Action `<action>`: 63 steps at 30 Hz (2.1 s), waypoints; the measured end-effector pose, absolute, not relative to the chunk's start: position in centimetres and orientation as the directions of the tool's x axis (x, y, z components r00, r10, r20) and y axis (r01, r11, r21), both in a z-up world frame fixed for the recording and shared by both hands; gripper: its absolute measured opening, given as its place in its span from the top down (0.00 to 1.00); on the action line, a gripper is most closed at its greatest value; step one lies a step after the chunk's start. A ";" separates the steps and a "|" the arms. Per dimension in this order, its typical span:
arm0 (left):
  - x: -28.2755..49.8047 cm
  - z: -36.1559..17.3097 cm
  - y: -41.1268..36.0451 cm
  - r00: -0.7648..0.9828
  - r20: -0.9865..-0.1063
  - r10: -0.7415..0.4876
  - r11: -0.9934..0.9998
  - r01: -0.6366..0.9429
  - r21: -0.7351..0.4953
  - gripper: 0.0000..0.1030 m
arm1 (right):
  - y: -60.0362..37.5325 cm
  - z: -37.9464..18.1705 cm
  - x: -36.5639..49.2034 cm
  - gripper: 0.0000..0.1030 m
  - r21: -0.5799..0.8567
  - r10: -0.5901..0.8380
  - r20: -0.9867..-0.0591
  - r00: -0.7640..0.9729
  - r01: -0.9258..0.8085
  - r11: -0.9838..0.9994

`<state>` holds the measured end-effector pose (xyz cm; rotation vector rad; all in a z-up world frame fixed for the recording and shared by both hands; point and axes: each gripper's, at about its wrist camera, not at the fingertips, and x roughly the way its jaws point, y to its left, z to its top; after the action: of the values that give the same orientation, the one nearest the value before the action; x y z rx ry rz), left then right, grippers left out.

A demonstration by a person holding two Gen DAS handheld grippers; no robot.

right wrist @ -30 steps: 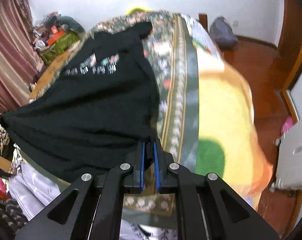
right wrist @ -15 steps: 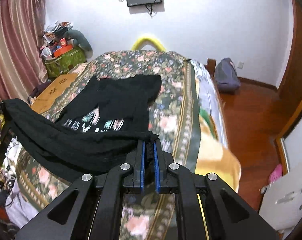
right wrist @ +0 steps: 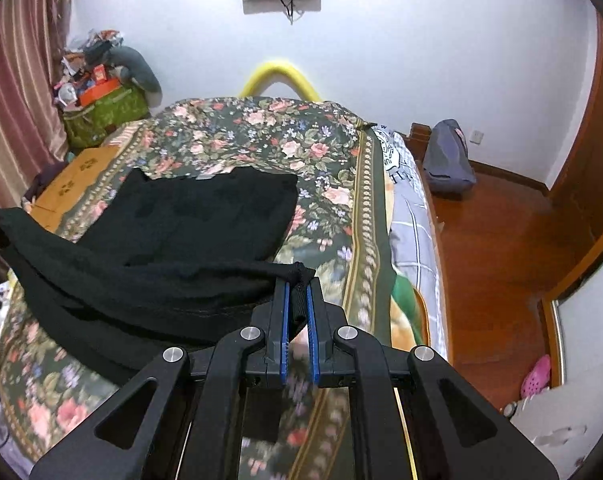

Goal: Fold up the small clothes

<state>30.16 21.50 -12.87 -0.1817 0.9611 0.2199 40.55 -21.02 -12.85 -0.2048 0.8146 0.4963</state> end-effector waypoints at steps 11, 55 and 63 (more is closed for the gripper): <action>39.5 -13.7 24.2 0.579 -0.808 0.112 0.958 -0.277 -0.066 0.98 | -18.7 -12.6 47.9 0.93 0.023 0.350 -0.707 0.615 -0.474 0.880; 33.9 -24.8 18.6 0.387 -0.919 -0.071 0.980 -0.144 -0.136 0.62 | -18.8 -17.8 37.1 0.34 0.067 0.374 -0.804 0.462 -0.555 0.829; 30.2 -22.9 14.0 0.396 -0.914 -0.091 0.989 -0.073 -0.130 0.92 | -18.2 -18.0 33.4 0.34 0.126 0.439 -0.787 0.434 -0.583 0.803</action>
<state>30.16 14.01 -22.93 -0.1577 1.1645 -0.0115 33.35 -18.19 -18.04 -0.1739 0.9237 0.6402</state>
